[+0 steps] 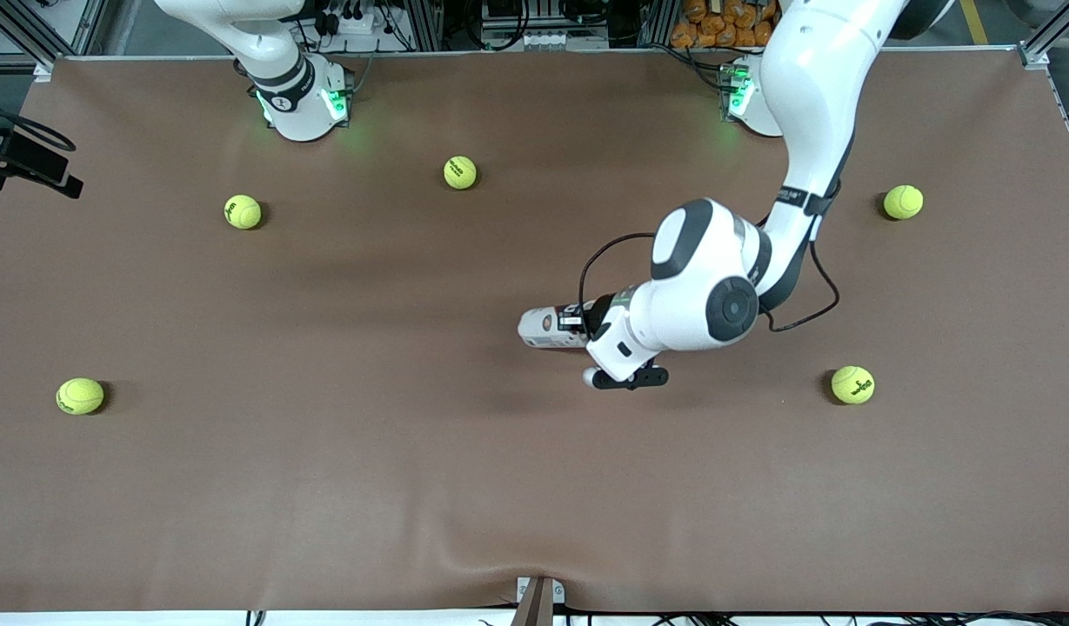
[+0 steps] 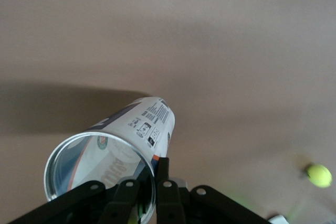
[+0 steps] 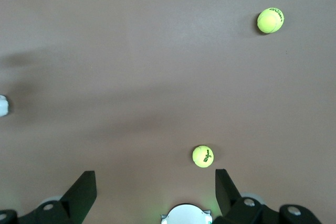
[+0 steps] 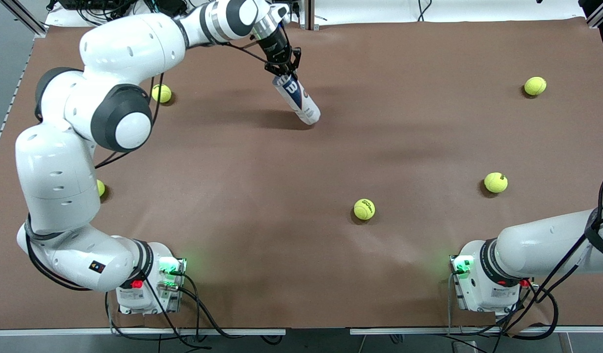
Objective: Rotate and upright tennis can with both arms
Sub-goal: 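Lift and rotate the can upright with the left gripper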
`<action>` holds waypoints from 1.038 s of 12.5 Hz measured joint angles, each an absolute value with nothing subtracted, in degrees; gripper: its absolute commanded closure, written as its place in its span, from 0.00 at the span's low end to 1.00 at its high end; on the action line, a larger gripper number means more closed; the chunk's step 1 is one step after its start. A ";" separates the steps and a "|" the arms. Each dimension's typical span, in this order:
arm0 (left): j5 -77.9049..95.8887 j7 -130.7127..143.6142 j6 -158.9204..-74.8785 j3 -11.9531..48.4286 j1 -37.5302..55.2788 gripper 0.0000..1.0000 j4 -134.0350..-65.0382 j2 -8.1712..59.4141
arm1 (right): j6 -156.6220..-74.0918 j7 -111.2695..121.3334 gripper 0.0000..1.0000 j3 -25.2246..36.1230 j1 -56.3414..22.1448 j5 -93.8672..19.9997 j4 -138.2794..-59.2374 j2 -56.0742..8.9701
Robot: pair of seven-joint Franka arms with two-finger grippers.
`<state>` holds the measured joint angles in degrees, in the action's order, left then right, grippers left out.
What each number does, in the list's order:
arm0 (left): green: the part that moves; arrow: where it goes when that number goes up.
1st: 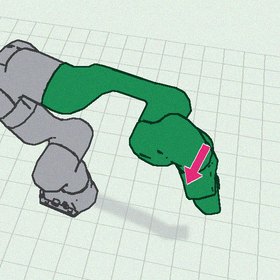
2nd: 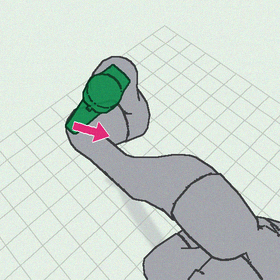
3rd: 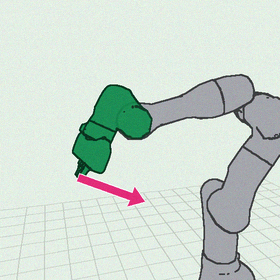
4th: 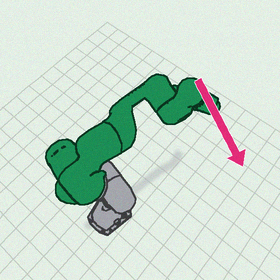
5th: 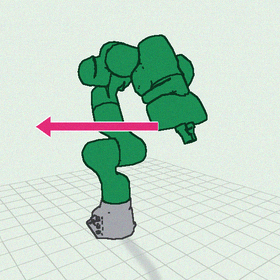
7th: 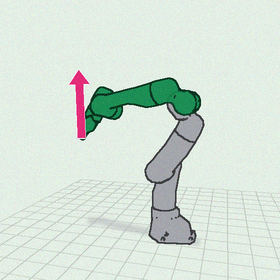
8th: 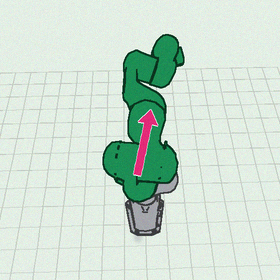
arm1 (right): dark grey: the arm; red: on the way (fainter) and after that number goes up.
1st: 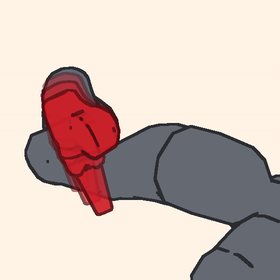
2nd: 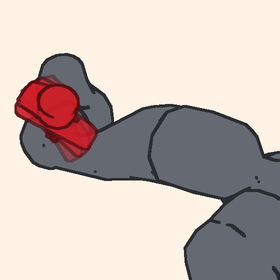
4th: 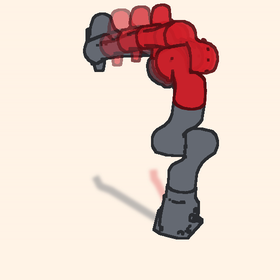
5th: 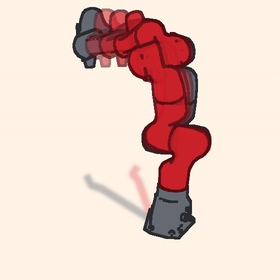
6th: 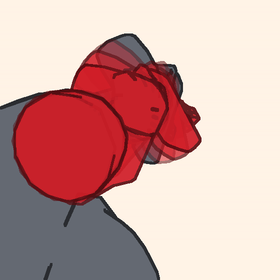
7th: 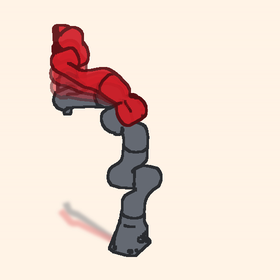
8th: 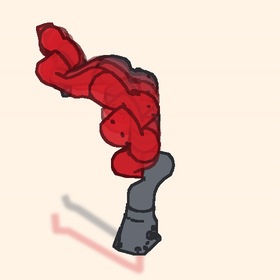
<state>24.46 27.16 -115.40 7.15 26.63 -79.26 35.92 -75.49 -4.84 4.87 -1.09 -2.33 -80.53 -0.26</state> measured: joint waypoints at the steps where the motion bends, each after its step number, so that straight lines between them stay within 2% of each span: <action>1: 21.33 30.78 -115.39 7.14 27.81 1.00 -79.01 34.99 | -75.31 -4.84 0.00 4.87 -1.09 -2.30 -80.53 -0.28; 5: 8.59 49.42 -115.38 6.55 36.63 1.00 -76.04 34.64 | -74.84 -4.94 0.00 5.20 -0.93 -2.27 -80.53 -0.31; 8: 0.83 53.13 -114.31 2.98 42.22 1.00 -75.97 35.68 | -74.07 -4.95 0.00 5.42 -0.61 -2.22 -80.53 -0.31; 13: 0.25 53.85 -113.24 0.00 44.41 1.00 -75.47 37.15 | -73.19 -4.95 0.00 5.77 -0.19 -2.22 -80.53 -0.31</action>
